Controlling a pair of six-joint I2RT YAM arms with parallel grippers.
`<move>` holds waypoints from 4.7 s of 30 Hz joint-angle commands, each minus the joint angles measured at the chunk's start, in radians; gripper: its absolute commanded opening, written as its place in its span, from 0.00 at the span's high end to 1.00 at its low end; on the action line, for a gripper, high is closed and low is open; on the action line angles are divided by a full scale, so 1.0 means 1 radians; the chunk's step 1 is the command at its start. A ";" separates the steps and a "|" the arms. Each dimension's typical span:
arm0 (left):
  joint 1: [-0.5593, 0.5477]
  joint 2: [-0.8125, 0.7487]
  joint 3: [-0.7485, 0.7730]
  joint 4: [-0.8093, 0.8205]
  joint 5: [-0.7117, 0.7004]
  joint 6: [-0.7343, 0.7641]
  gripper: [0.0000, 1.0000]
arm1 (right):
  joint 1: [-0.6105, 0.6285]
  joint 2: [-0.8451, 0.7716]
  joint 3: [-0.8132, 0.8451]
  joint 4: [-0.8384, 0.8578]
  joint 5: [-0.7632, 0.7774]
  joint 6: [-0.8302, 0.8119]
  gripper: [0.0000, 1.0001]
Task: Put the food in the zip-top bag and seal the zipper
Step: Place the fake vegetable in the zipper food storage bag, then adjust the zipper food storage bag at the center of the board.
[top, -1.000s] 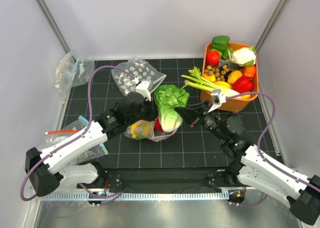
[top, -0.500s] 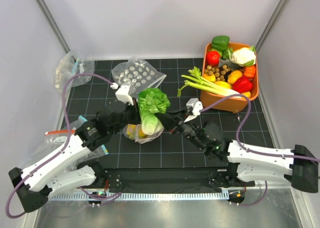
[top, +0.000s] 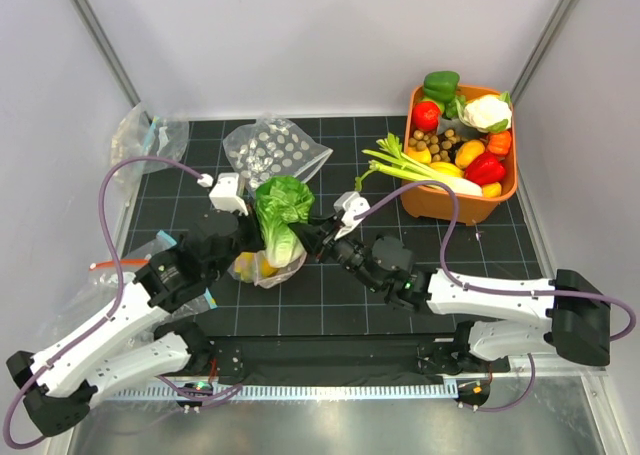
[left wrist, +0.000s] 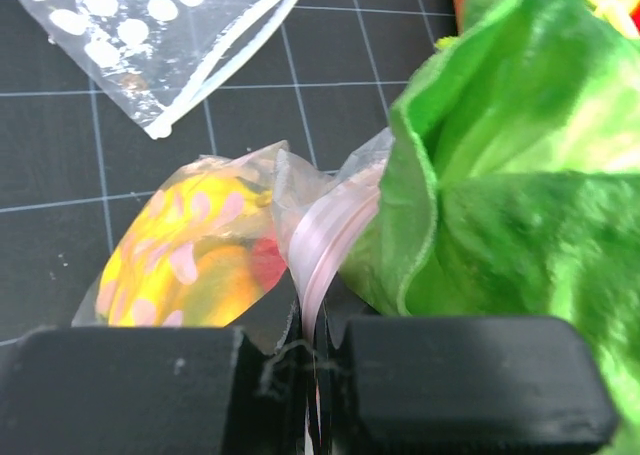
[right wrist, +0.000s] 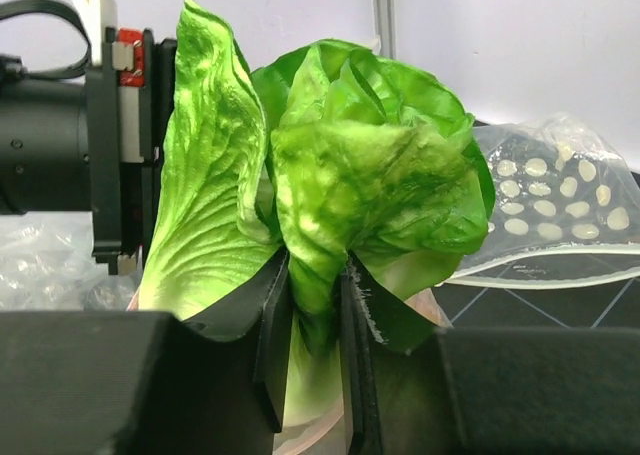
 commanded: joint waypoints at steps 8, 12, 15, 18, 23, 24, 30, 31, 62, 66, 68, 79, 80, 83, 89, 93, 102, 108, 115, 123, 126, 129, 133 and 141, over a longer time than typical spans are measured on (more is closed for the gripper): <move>-0.018 -0.018 0.080 0.136 -0.084 -0.019 0.94 | 0.072 0.030 0.069 -0.366 -0.173 -0.289 0.87; -0.018 -0.027 0.086 0.124 -0.137 -0.028 0.94 | 0.074 0.072 0.129 -0.457 -0.221 -0.318 0.94; -0.017 0.013 0.140 0.108 -0.167 -0.042 0.94 | 0.072 0.112 0.140 -0.469 -0.174 -0.329 0.99; -0.014 0.072 0.236 0.066 -0.127 -0.068 0.96 | 0.072 0.125 0.134 -0.422 -0.110 -0.306 0.99; -0.014 0.168 0.339 0.061 -0.050 -0.093 0.96 | 0.072 0.065 0.092 -0.368 -0.121 -0.272 0.99; -0.014 0.186 0.367 0.064 -0.035 -0.093 0.96 | 0.072 0.051 0.085 -0.354 -0.123 -0.263 0.99; -0.014 0.297 0.393 0.136 0.183 -0.053 0.99 | 0.033 -0.012 0.042 -0.302 -0.126 -0.195 0.99; -0.014 0.300 0.379 0.150 0.204 -0.048 0.99 | 0.002 -0.013 0.040 -0.302 -0.167 -0.168 0.99; -0.014 0.309 0.281 0.163 0.182 -0.005 0.98 | -0.230 -0.070 0.025 -0.300 -0.545 0.018 0.39; 0.014 0.266 0.263 0.127 0.058 -0.014 0.98 | -0.230 -0.082 0.038 -0.326 -0.514 0.056 0.36; 0.049 0.252 0.247 0.126 0.036 -0.037 0.98 | -0.230 -0.081 0.046 -0.342 -0.517 0.056 0.35; 0.095 0.234 0.226 0.084 -0.062 -0.074 0.98 | -0.230 -0.161 0.035 -0.366 -0.439 0.113 0.47; 0.097 0.226 0.224 0.087 -0.064 -0.076 0.98 | -0.233 -0.158 0.034 -0.368 -0.393 0.128 0.54; 0.097 0.214 0.214 0.093 -0.073 -0.080 0.98 | -0.239 -0.127 0.029 -0.356 -0.343 0.165 0.59; 0.100 0.166 0.191 0.104 -0.105 -0.083 0.98 | -0.256 0.014 0.031 -0.306 -0.250 0.286 0.67; 0.098 0.146 0.174 0.123 -0.088 -0.085 0.98 | -0.264 0.089 0.061 -0.294 -0.292 0.315 0.66; 0.098 0.162 0.175 0.133 -0.047 -0.076 0.99 | -0.270 0.163 0.080 -0.245 -0.378 0.346 0.60; 0.098 0.168 0.174 0.139 -0.026 -0.074 0.99 | -0.268 0.163 0.071 -0.213 -0.419 0.349 0.58; 0.098 0.174 0.177 0.141 -0.010 -0.074 0.99 | -0.270 0.215 0.112 -0.263 -0.390 0.355 0.60; 0.098 0.169 0.174 0.138 -0.035 -0.065 0.99 | -0.270 0.248 0.164 -0.340 -0.431 0.369 0.96; 0.098 0.180 0.175 0.138 -0.055 -0.059 0.99 | -0.268 0.154 0.175 -0.456 -0.341 0.356 0.99; 0.098 0.194 0.180 0.132 -0.082 -0.050 0.99 | -0.268 0.018 0.172 -0.582 -0.151 0.336 0.99; 0.098 0.205 0.186 0.120 -0.117 -0.044 0.99 | -0.268 -0.105 0.166 -0.665 -0.028 0.317 0.99; 0.098 0.214 0.197 0.109 -0.134 -0.030 1.00 | -0.267 -0.122 0.281 -0.875 0.105 0.263 0.99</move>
